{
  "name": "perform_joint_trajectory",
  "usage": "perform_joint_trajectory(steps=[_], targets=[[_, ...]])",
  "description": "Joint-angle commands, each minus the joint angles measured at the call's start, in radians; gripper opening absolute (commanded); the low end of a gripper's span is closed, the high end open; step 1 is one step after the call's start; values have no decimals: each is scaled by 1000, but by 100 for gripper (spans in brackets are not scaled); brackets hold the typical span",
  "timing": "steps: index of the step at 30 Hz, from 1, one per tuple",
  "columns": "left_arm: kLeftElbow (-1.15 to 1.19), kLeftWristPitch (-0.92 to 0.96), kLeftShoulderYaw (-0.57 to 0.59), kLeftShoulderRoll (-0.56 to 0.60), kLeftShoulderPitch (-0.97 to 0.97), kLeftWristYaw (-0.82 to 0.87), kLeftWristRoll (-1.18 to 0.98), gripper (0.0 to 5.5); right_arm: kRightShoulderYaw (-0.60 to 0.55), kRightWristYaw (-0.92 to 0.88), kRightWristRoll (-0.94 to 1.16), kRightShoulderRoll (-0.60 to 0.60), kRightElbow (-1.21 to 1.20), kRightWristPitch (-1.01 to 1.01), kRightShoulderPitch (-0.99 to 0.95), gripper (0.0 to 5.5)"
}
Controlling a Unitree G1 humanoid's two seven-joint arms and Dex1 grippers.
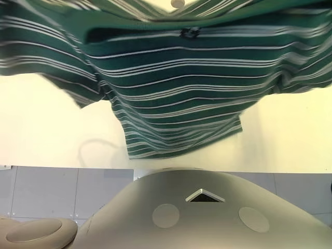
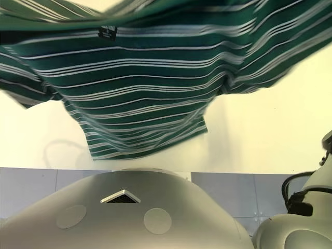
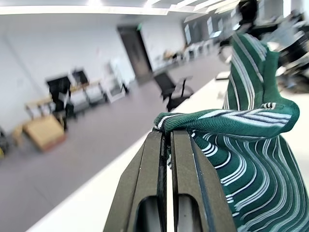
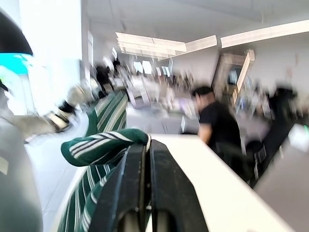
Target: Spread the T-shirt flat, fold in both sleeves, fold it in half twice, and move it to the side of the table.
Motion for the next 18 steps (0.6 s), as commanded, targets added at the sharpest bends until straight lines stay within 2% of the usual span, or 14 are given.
perform_joint_trajectory(steps=[1,3,5,6,8,9,10,13,16,18], targets=[[191,-169,-399,-81,-111,-45,386,1,216,9,-272,99,114,-182,38,0],[530,-290,-643,-226,-358,-17,661,1,385,-86,-516,273,384,-369,-57,0],[887,-391,-766,-367,-570,37,846,1,499,-238,-726,461,695,-574,-171,0],[1072,-428,-792,-435,-665,98,909,1,548,-393,-835,555,855,-699,-229,0],[1363,-475,-775,-539,-811,219,953,49,653,-799,-1051,690,1099,-865,-325,49],[1445,-515,-734,-547,-851,282,945,70,667,-954,-1109,725,1152,-924,-360,73],[1486,-563,-700,-533,-866,317,939,89,653,-1033,-1126,740,1175,-973,-380,93],[1437,-682,-651,-462,-769,295,934,150,589,-1061,-1125,707,1175,-1114,-339,161],[1014,-759,-650,-429,-381,187,932,212,535,-921,-1096,646,1127,-1234,-195,231],[573,-718,-707,-384,-50,86,880,251,496,-669,-964,610,909,-1199,-32,265]])
